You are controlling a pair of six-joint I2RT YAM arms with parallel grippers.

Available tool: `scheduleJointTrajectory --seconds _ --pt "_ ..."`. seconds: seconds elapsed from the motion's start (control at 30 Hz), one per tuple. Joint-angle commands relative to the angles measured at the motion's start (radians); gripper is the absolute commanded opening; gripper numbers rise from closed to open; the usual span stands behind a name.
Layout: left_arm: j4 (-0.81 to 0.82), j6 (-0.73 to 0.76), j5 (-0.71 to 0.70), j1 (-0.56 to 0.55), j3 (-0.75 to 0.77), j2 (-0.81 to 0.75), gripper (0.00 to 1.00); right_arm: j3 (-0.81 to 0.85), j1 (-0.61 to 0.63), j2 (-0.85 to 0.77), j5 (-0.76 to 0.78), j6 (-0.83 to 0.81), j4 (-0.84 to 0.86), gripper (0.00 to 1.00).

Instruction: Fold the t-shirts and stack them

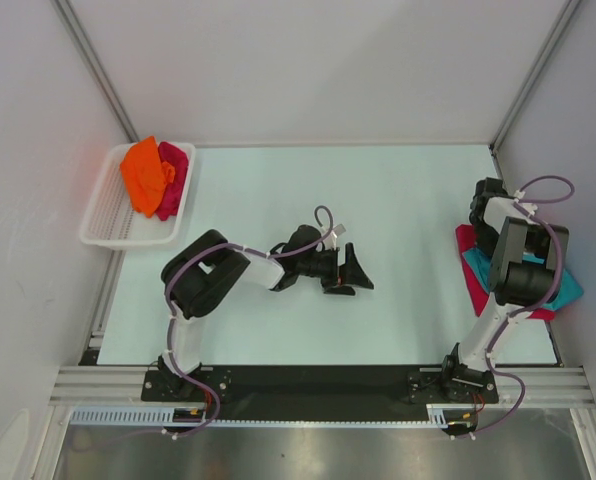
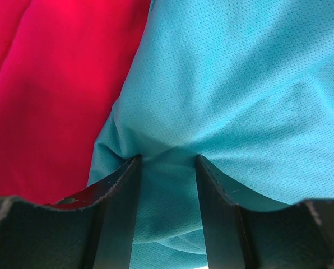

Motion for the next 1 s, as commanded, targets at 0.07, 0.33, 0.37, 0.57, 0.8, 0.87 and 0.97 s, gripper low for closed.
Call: scheduleJointTrajectory --seconds 0.07,0.33,0.37,0.57,0.8,0.87,0.97 --pt "-0.050 0.052 -0.022 0.013 0.001 -0.022 0.99 0.011 0.030 -0.002 -0.019 0.038 0.027 0.49" --pt "-0.315 0.251 -0.227 -0.001 0.051 -0.208 1.00 0.061 0.265 -0.256 0.143 -0.072 0.042 0.47" --pt "-0.390 0.306 -0.295 -0.007 0.077 -0.243 1.00 0.077 0.309 -0.276 0.166 -0.086 0.047 0.47" --pt "-0.929 0.587 -0.732 0.011 0.352 -0.462 1.00 0.334 0.555 -0.281 -0.050 -0.048 -0.079 0.49" --pt "-1.346 0.615 -1.142 0.075 0.432 -0.665 1.00 0.318 0.845 -0.136 -0.728 -0.057 0.065 0.47" --pt "-1.359 0.581 -1.104 0.152 0.365 -0.721 1.00 0.307 0.936 -0.100 -0.784 -0.068 0.108 0.47" --pt "-1.305 0.489 -0.837 0.331 0.241 -0.801 1.00 0.243 1.009 -0.106 -0.878 -0.050 0.208 0.48"
